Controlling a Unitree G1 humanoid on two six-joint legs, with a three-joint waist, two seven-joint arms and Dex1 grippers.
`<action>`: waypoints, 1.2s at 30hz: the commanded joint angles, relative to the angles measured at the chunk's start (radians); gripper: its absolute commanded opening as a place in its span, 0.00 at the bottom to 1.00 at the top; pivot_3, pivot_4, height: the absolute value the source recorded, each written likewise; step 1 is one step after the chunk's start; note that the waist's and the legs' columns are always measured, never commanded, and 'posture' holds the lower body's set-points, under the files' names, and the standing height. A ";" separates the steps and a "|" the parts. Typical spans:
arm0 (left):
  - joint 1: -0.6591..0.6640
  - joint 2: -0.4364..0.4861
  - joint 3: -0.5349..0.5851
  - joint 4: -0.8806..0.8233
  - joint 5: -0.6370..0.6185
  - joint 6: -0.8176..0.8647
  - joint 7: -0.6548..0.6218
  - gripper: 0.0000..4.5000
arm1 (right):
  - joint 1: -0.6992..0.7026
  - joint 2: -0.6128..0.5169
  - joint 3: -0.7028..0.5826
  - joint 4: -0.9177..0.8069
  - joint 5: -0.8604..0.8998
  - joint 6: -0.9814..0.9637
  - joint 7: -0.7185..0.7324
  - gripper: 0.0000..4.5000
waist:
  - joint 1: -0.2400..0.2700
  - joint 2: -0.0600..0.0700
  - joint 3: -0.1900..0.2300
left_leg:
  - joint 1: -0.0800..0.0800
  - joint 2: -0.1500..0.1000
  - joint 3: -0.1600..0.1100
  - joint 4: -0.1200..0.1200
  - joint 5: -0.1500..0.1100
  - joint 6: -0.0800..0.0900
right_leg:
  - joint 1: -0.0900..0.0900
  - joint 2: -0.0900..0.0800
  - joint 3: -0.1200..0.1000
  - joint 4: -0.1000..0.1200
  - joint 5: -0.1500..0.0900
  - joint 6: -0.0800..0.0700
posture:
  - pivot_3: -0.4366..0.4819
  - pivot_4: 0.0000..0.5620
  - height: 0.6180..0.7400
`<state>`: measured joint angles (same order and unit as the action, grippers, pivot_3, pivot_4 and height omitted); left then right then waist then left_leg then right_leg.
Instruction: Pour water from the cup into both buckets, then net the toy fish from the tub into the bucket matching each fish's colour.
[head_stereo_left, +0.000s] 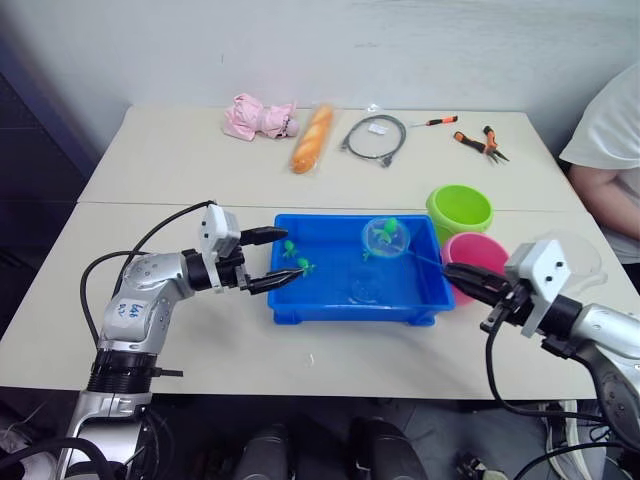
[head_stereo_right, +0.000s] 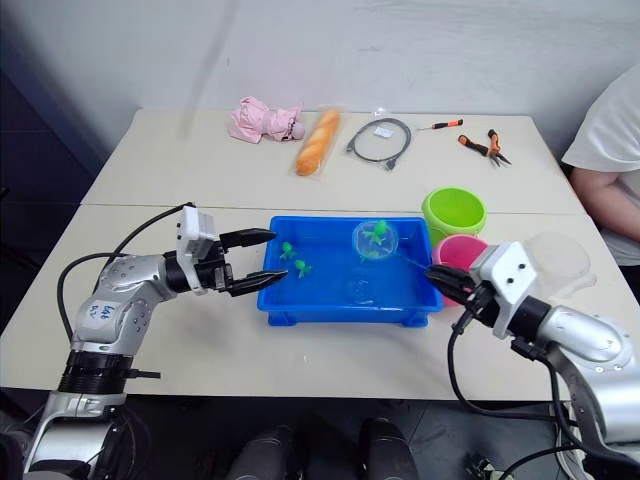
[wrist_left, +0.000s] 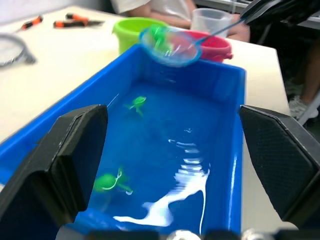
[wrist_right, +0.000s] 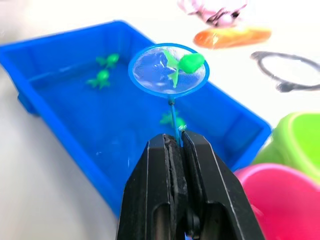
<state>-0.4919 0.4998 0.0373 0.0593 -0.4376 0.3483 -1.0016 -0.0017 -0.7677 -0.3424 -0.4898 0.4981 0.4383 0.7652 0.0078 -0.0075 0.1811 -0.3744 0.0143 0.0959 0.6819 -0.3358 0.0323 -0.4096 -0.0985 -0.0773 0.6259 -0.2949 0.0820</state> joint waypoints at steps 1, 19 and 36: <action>-0.035 -0.013 0.010 -0.020 -0.017 0.007 0.023 0.99 | -0.019 -0.041 -0.090 0.046 -0.027 -0.045 -0.004 0.00 | 0.000 0.000 0.000 | 0.000 0.000 0.000 0.000 0.000 0.000 | 0.000 0.000 0.000 0.000 0.000 0.000 | 0.48 0.27 0.99; -0.126 -0.089 -0.017 -0.034 -0.010 -0.018 0.070 0.99 | -0.335 -0.131 0.048 0.793 -0.447 -0.563 -0.118 0.00 | -0.011 0.000 0.000 | 0.002 0.000 0.003 0.000 0.003 -0.002 | 0.000 0.001 0.002 0.000 0.000 0.000 | 0.48 0.27 0.99; -0.091 -0.099 -0.046 -0.060 0.007 -0.043 0.074 0.99 | -0.343 -0.242 0.167 0.926 -0.849 -0.931 -0.466 0.00 | -0.011 0.000 0.000 | 0.002 0.000 0.004 0.000 0.005 -0.004 | 0.000 0.001 0.003 0.000 0.000 0.000 | 0.48 0.27 0.99</action>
<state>-0.5822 0.4030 -0.0111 0.0447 -0.4279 0.3243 -0.9301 -0.3414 -0.9800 -0.1624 0.4360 -0.3224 -0.4806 0.3428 -0.0030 -0.0074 0.1811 -0.3718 0.0146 0.0997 0.6821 -0.3312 0.0282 -0.4099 -0.0969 -0.0744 0.6262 -0.2948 0.0822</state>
